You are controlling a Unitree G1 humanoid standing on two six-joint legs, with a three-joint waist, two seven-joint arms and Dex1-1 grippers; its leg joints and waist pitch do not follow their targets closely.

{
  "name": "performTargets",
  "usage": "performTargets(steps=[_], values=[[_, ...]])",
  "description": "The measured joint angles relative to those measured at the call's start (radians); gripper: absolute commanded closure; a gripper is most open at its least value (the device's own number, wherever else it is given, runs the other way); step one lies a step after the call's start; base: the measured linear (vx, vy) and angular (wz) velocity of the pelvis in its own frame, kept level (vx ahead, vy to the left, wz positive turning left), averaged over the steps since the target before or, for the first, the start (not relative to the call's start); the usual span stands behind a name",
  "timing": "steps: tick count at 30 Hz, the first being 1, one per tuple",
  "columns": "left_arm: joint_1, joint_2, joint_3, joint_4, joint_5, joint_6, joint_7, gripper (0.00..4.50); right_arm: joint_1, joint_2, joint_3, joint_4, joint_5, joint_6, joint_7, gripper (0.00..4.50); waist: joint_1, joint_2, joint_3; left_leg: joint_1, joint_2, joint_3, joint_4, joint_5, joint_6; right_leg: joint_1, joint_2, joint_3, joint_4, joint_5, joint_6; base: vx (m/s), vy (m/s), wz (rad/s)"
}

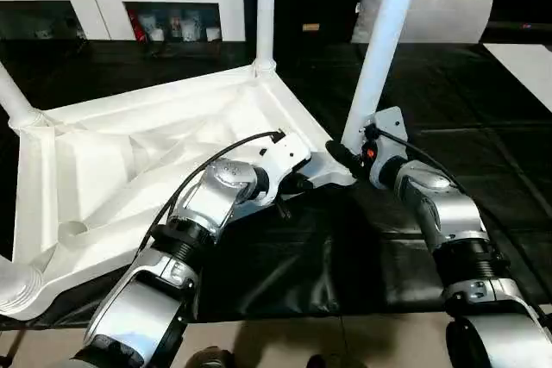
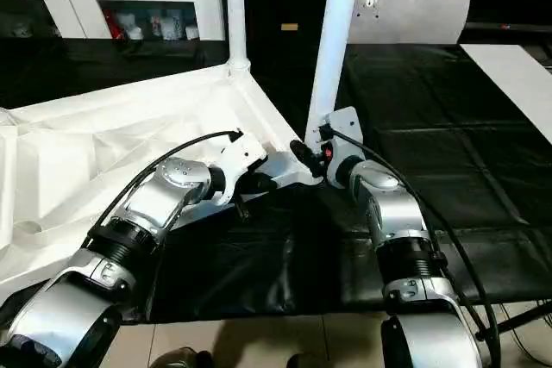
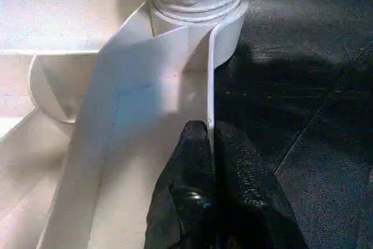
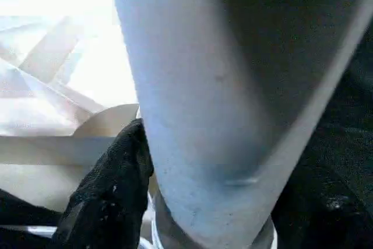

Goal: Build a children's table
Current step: Rotate leg to tighten

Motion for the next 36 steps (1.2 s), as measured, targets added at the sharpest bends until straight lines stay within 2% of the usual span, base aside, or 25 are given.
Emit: performTargets(steps=[2,3,5,10,16,18,23,27,31,36], values=[[0.000,0.000,0.000,0.000,0.000,0.000,0.005,4.50,0.000,0.004,0.000,-0.001,-0.001,0.000,0.000,1.34,-0.001,0.000,0.000,0.000,0.000,0.000,0.000,0.000,0.000,0.000,0.000,0.000,0.000,0.000,0.000,0.000,0.000,0.00],[0.000,0.000,-0.001,0.000,0.000,0.000,0.005,4.50,0.003,0.002,0.000,-0.002,-0.001,-0.006,0.004,1.09,0.000,0.000,0.000,0.000,0.000,0.000,0.000,0.000,0.000,0.000,0.000,0.000,0.000,0.000,0.000,0.000,0.000,0.00],[0.000,0.002,-0.005,0.000,0.000,-0.006,0.001,4.50,0.010,-0.008,0.003,-0.002,0.000,-0.022,0.031,0.91,0.001,0.000,0.000,0.000,0.000,0.000,0.000,0.000,0.000,0.000,0.000,0.000,0.000,0.000,0.000,0.000,0.000,0.00],[0.002,0.037,-0.036,0.001,0.007,-0.078,-0.065,4.50,0.037,-0.079,0.031,-0.021,0.008,-0.060,0.162,0.49,0.005,0.000,0.001,-0.001,0.000,0.000,-0.002,0.000,0.000,-0.001,0.000,0.000,-0.001,-0.001,0.001,0.000,0.000,0.00],[0.024,0.104,-0.057,-0.015,-0.004,-0.173,-0.199,4.50,0.097,-0.175,0.061,-0.064,0.049,-0.093,0.384,0.05,0.029,0.000,0.001,-0.002,0.000,0.000,-0.003,0.000,0.000,-0.002,0.000,-0.001,-0.001,-0.001,0.002,0.000,0.000,0.00],[0.026,0.134,-0.068,-0.022,-0.007,-0.191,-0.252,4.50,0.104,-0.206,0.078,-0.070,0.058,-0.091,0.452,0.05,0.033,0.001,0.001,-0.002,0.000,0.000,-0.002,0.000,0.000,-0.002,0.000,-0.001,-0.001,-0.001,0.002,0.000,0.000,0.00],[0.044,0.180,-0.093,-0.047,-0.035,-0.241,-0.377,4.50,0.125,-0.287,0.087,-0.100,0.082,-0.087,0.585,0.05,0.056,0.001,0.001,-0.002,0.000,0.000,-0.001,0.000,0.000,-0.001,0.000,-0.001,-0.001,-0.001,0.002,0.000,0.000,0.00],[0.067,0.220,-0.110,-0.087,-0.059,-0.250,-0.469,4.50,0.136,-0.307,0.114,-0.110,0.091,-0.098,0.666,0.05,0.059,0.001,0.001,-0.002,0.000,0.000,-0.001,0.000,0.000,-0.001,0.000,-0.001,0.000,-0.001,0.002,0.000,0.000,0.00],[0.072,0.233,-0.121,-0.101,-0.064,-0.253,-0.503,4.50,0.140,-0.311,0.124,-0.117,0.095,-0.107,0.710,0.05,0.064,0.001,0.001,-0.002,0.000,0.000,0.000,0.000,0.000,-0.001,-0.001,-0.001,0.000,-0.001,0.001,0.000,0.000,0.00],[0.079,0.241,-0.130,-0.123,-0.070,-0.255,-0.528,4.50,0.154,-0.319,0.130,-0.139,0.118,-0.091,0.760,0.51,0.075,0.000,0.001,-0.002,0.000,0.000,0.000,0.000,0.000,-0.001,-0.001,-0.001,0.001,-0.001,0.001,0.000,0.000,0.00]])
